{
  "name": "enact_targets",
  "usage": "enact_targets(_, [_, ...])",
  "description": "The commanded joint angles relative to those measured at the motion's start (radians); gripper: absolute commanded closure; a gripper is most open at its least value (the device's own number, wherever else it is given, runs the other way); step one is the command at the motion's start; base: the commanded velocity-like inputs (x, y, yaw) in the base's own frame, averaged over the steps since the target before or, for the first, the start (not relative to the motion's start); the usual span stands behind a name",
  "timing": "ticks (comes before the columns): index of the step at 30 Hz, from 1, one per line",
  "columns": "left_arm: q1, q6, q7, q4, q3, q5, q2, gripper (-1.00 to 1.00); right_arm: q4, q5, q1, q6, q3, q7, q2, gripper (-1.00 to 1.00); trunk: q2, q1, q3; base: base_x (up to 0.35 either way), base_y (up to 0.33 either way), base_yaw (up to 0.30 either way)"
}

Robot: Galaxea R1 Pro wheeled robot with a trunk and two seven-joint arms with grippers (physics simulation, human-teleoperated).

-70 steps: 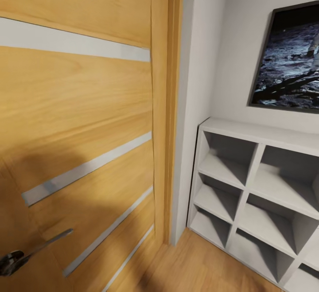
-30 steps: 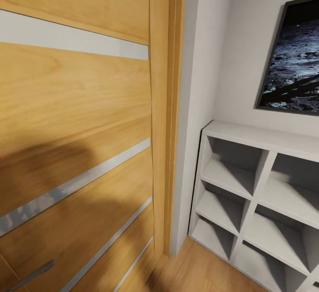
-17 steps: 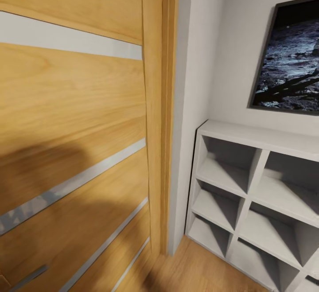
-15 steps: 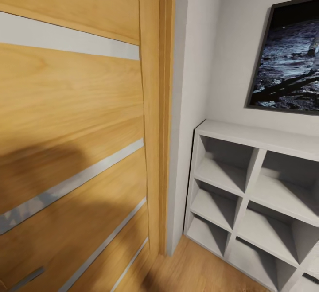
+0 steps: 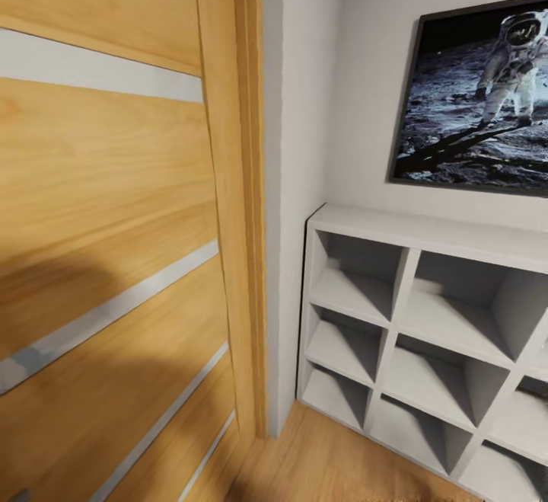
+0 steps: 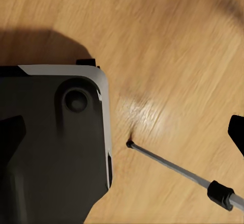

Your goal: Attach the digital camera to the camera tripod in the bedroom.

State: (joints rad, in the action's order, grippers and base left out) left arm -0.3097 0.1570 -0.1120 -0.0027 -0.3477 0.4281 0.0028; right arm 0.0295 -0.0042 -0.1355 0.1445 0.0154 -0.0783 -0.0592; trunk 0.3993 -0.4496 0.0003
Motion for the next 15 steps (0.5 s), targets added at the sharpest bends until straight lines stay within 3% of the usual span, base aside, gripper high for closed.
enact_targets(1, [0.000,0.004,-0.003,0.000,-0.008,0.009,0.000,1.00,0.003,0.000,-0.001,0.006,0.001,-0.002,0.000,-1.00,0.001,0.000,0.000,0.000,0.000,-0.188])
enact_targets(15, [0.000,0.003,-0.003,0.000,-0.008,0.010,0.001,1.00,0.003,0.000,-0.001,0.006,0.001,-0.002,0.000,-1.00,0.001,0.000,0.000,0.000,0.000,-0.183])
